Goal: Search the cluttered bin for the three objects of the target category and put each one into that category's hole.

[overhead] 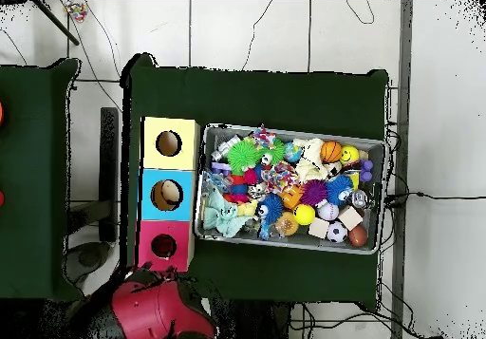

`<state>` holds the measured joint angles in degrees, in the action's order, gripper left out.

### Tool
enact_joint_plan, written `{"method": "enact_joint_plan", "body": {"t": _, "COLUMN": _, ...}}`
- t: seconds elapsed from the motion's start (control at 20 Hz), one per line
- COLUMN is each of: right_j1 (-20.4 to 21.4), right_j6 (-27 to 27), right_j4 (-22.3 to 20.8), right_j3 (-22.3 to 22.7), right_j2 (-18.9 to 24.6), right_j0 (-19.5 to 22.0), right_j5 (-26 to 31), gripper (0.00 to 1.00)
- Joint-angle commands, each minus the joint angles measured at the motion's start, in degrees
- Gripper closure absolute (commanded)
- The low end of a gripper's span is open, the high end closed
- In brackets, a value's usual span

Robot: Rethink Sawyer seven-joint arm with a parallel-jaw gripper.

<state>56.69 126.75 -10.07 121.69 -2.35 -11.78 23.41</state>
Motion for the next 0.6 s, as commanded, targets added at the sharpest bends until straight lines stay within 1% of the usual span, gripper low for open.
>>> {"method": "enact_joint_plan", "body": {"t": 0.05, "right_j1": -0.83, "right_j6": 4.8, "right_j4": -1.74, "right_j3": -1.69, "right_j2": -0.16, "right_j0": -0.17, "right_j5": 0.24, "gripper": 0.0}}
{"method": "enact_joint_plan", "body": {"t": 0.25, "right_j1": -0.05, "right_j6": 4.33, "right_j4": -1.19, "right_j3": -2.27, "right_j2": 0.02, "right_j0": -0.37, "right_j5": 2.03, "gripper": 0.0}}
{"method": "enact_joint_plan", "body": {"t": 0.6, "right_j1": -1.25, "right_j6": 5.14, "right_j4": -1.89, "right_j3": -2.88, "right_j2": -0.94, "right_j0": -1.94, "right_j5": 1.58, "gripper": 0.0}}
